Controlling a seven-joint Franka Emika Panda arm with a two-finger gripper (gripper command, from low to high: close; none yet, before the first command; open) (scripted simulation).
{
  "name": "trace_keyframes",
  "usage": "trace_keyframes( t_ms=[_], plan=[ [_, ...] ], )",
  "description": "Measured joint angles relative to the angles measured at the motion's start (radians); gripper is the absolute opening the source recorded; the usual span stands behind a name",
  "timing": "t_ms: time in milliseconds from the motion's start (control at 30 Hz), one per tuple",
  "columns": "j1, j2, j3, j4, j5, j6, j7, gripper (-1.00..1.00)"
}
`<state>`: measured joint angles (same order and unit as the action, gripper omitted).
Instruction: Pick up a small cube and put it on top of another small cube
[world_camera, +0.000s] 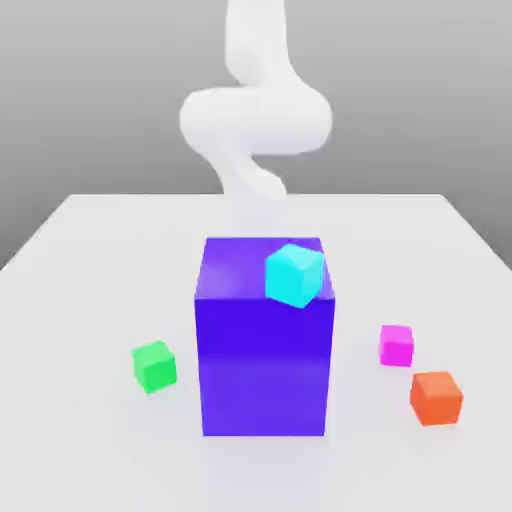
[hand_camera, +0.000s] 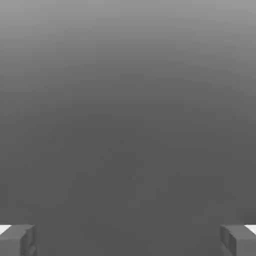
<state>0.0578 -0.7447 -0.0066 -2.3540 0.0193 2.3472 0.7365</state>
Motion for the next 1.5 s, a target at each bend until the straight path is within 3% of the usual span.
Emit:
trace_keyframes(
  t_ms=[633,967,1233,1500],
  plan=[
    [0.423,0.425,0.079,-0.41,0.111,0.358,-0.453,0.0],
    [0.586,0.638,0.189,-0.626,0.071,0.549,-0.611,0.0],
    [0.586,0.79,0.179,-0.609,-0.012,0.668,-0.587,0.0],
    [0.71,0.94,0.039,-0.587,-0.085,0.796,-0.531,0.0]
  ],
)
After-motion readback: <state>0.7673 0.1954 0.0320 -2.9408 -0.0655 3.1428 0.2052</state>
